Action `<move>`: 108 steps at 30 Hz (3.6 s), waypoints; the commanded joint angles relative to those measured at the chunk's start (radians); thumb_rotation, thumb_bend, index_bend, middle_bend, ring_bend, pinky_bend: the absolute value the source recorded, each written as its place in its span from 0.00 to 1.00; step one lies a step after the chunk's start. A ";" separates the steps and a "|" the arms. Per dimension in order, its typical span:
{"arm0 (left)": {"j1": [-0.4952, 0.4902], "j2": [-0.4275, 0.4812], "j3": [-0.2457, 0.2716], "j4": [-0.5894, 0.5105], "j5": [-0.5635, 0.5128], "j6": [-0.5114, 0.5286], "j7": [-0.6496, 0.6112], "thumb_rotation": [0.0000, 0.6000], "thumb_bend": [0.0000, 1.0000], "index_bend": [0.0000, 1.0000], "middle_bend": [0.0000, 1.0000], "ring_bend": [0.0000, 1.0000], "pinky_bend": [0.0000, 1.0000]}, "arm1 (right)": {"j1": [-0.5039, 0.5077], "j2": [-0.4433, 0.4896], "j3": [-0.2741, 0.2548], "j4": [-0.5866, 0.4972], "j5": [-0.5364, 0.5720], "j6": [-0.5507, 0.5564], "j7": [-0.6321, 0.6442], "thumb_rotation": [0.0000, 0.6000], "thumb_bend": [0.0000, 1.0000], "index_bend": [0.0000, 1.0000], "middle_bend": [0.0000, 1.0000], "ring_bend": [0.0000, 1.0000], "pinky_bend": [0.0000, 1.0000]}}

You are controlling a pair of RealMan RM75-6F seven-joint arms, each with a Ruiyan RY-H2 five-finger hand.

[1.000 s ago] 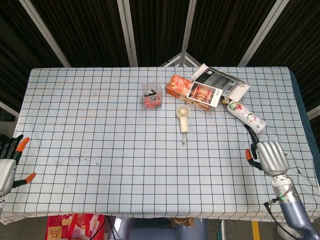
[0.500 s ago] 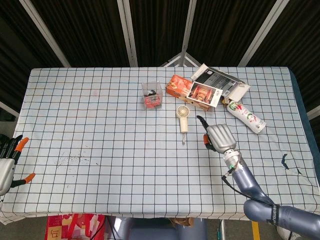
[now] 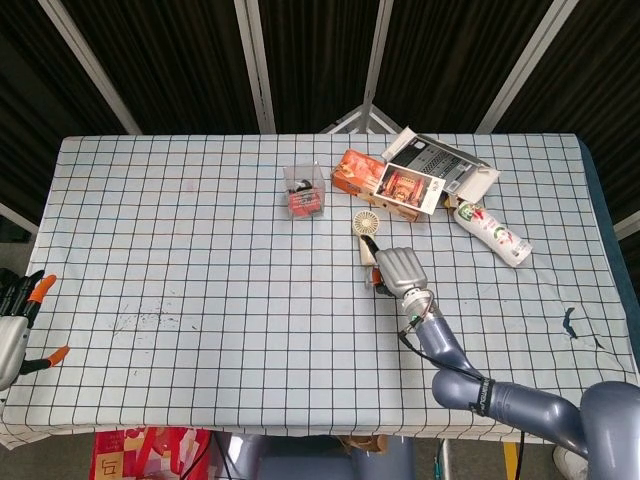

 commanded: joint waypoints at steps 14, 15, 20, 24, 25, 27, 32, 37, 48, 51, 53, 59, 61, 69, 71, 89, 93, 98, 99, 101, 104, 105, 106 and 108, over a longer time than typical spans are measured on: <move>-0.006 0.007 -0.001 -0.010 -0.007 -0.015 -0.013 1.00 0.05 0.00 0.00 0.00 0.00 | 0.033 -0.044 -0.025 0.089 0.060 -0.020 0.005 1.00 0.70 0.00 0.82 0.92 0.86; -0.007 0.007 -0.001 -0.011 -0.007 -0.016 -0.014 1.00 0.05 0.00 0.00 0.00 0.00 | 0.034 -0.044 -0.026 0.089 0.062 -0.019 0.005 1.00 0.70 0.00 0.82 0.92 0.86; -0.008 0.009 -0.001 -0.012 -0.009 -0.019 -0.015 1.00 0.05 0.00 0.00 0.00 0.00 | 0.039 -0.042 -0.027 0.087 0.070 -0.015 0.009 1.00 0.70 0.00 0.82 0.92 0.86; -0.010 0.009 -0.001 -0.014 -0.010 -0.021 -0.015 1.00 0.05 0.00 0.00 0.00 0.00 | 0.041 -0.041 -0.029 0.080 0.075 -0.010 0.013 1.00 0.70 0.00 0.82 0.92 0.86; -0.010 0.009 -0.001 -0.014 -0.010 -0.021 -0.014 1.00 0.05 0.00 0.00 0.00 0.00 | 0.042 -0.041 -0.029 0.080 0.074 -0.008 0.013 1.00 0.70 0.00 0.82 0.92 0.86; -0.010 0.010 -0.001 -0.015 -0.010 -0.021 -0.013 1.00 0.05 0.00 0.00 0.00 0.00 | 0.044 -0.040 -0.031 0.080 0.073 -0.004 0.013 1.00 0.70 0.00 0.82 0.92 0.86; -0.010 0.012 -0.001 -0.018 -0.014 -0.023 -0.017 1.00 0.05 0.00 0.00 0.00 0.00 | 0.047 -0.036 -0.036 0.077 0.085 -0.005 0.010 1.00 0.70 0.00 0.82 0.92 0.86; -0.011 0.012 0.001 -0.020 -0.008 -0.023 -0.013 1.00 0.05 0.00 0.00 0.00 0.00 | 0.052 -0.038 -0.042 0.085 0.099 -0.001 0.004 1.00 0.70 0.00 0.82 0.92 0.86; -0.011 0.014 0.004 -0.021 -0.003 -0.022 -0.015 1.00 0.05 0.00 0.00 0.00 0.00 | 0.053 -0.038 -0.056 0.084 0.118 0.008 0.004 1.00 0.70 0.00 0.82 0.92 0.86; -0.012 0.015 0.005 -0.022 -0.003 -0.022 -0.015 1.00 0.05 0.00 0.00 0.00 0.00 | 0.056 -0.042 -0.062 0.086 0.124 0.007 0.001 1.00 0.70 0.00 0.82 0.92 0.86; -0.011 0.015 0.005 -0.022 -0.003 -0.022 -0.015 1.00 0.05 0.00 0.00 0.00 0.00 | 0.057 -0.045 -0.066 0.089 0.129 0.006 -0.002 1.00 0.70 0.00 0.82 0.92 0.86; -0.013 0.016 0.004 -0.023 -0.008 -0.025 -0.018 1.00 0.05 0.00 0.00 0.00 0.00 | 0.059 -0.055 -0.082 0.099 0.151 -0.002 -0.012 1.00 0.70 0.00 0.82 0.92 0.86; -0.013 0.016 0.004 -0.024 -0.009 -0.026 -0.019 1.00 0.05 0.00 0.00 0.00 0.00 | 0.060 -0.059 -0.086 0.106 0.163 -0.007 -0.016 1.00 0.70 0.00 0.82 0.92 0.86; -0.014 0.018 0.004 -0.026 -0.012 -0.031 -0.024 1.00 0.05 0.00 0.00 0.00 0.00 | 0.061 -0.059 -0.096 0.109 0.186 -0.010 -0.023 1.00 0.70 0.00 0.82 0.92 0.86; -0.015 0.018 0.005 -0.027 -0.012 -0.033 -0.024 1.00 0.05 0.00 0.00 0.00 0.00 | 0.062 -0.052 -0.093 0.098 0.186 -0.003 -0.024 1.00 0.70 0.00 0.82 0.92 0.86; -0.012 0.021 0.012 -0.036 0.006 -0.024 -0.035 1.00 0.05 0.00 0.00 0.00 0.00 | -0.153 0.250 -0.153 -0.321 -0.212 0.347 0.123 1.00 0.70 0.00 0.52 0.56 0.43; -0.009 0.017 0.013 -0.033 0.016 -0.011 -0.031 1.00 0.05 0.00 0.00 0.00 0.00 | -0.271 0.369 -0.269 -0.428 -0.345 0.472 0.106 1.00 0.61 0.00 0.22 0.19 0.12; -0.003 0.005 0.020 -0.025 0.044 0.013 -0.012 1.00 0.05 0.00 0.00 0.00 0.00 | -0.441 0.498 -0.417 -0.501 -0.519 0.649 0.116 1.00 0.47 0.00 0.00 0.00 0.04; -0.001 0.003 0.022 -0.025 0.047 0.016 -0.007 1.00 0.05 0.00 0.00 0.00 0.00 | -0.471 0.513 -0.434 -0.503 -0.549 0.683 0.134 1.00 0.45 0.00 0.00 0.00 0.04; 0.003 -0.003 0.023 -0.022 0.056 0.030 0.011 1.00 0.05 0.00 0.00 0.00 0.00 | -0.539 0.533 -0.464 -0.475 -0.622 0.766 0.186 1.00 0.45 0.00 0.00 0.00 0.04; 0.012 -0.021 0.024 -0.010 0.077 0.062 0.039 1.00 0.05 0.00 0.00 0.00 0.00 | -0.630 0.533 -0.489 -0.381 -0.695 0.872 0.265 1.00 0.45 0.00 0.00 0.00 0.01; 0.015 -0.025 0.025 -0.009 0.079 0.067 0.043 1.00 0.05 0.00 0.00 0.00 0.00 | -0.648 0.529 -0.487 -0.364 -0.702 0.889 0.286 1.00 0.45 0.00 0.00 0.00 0.00; 0.017 -0.029 0.025 -0.008 0.081 0.071 0.047 1.00 0.05 0.00 0.00 0.00 0.00 | -0.663 0.527 -0.485 -0.353 -0.706 0.899 0.306 1.00 0.45 0.00 0.00 0.00 0.00; 0.018 -0.036 0.022 -0.004 0.083 0.079 0.057 1.00 0.05 0.00 0.00 0.00 0.00 | -0.680 0.527 -0.477 -0.338 -0.707 0.901 0.334 1.00 0.45 0.00 0.00 0.00 0.00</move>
